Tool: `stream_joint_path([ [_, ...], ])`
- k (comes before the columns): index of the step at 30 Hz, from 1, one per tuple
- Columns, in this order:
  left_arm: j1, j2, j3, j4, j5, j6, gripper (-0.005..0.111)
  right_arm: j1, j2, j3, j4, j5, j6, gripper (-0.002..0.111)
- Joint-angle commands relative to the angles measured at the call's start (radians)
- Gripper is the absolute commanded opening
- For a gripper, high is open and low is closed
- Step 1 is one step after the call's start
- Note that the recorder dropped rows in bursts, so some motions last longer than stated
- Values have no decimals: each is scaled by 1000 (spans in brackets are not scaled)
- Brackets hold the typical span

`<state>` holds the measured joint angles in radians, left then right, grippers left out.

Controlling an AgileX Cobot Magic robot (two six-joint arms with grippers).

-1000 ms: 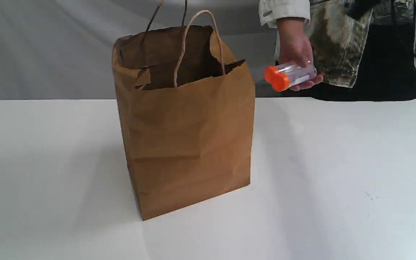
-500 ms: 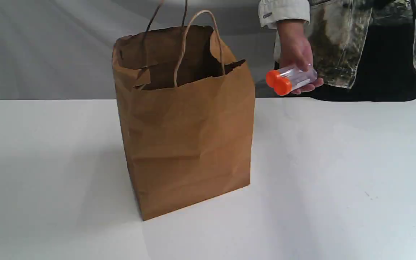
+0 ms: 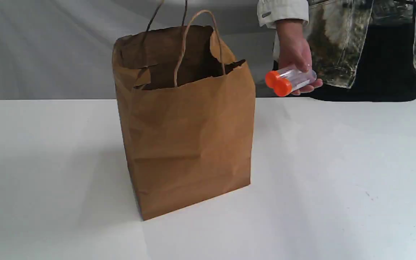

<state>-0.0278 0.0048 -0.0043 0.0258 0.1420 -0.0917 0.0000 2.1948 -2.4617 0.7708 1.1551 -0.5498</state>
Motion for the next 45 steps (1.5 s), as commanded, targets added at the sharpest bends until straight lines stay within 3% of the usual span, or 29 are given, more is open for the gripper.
stream_joint_path([
  [1, 0, -5, 4, -5, -6, -5, 0, 4, 27, -6, 130, 4, 9, 32],
  [5, 0, -5, 4, -5, -6, -5, 0, 39, 50, -6, 92, -42, -5, 60],
  [8, 0, -5, 4, -5, -6, -5, 0, 78, 57, -6, 73, -85, -58, 70],
  [16, 0, -5, 4, -5, -6, -5, 0, 149, 106, -6, 24, -183, -97, 70],
  [26, 0, -5, 4, -5, -6, -5, 0, 151, 160, -6, 32, -188, -173, 70],
  [34, 0, -5, 4, -5, -6, -5, 0, 151, 204, -6, 172, -150, -271, 70],
  [45, 0, -5, 4, -5, -6, -5, 0, 163, 229, -6, 153, -186, -322, 70],
])
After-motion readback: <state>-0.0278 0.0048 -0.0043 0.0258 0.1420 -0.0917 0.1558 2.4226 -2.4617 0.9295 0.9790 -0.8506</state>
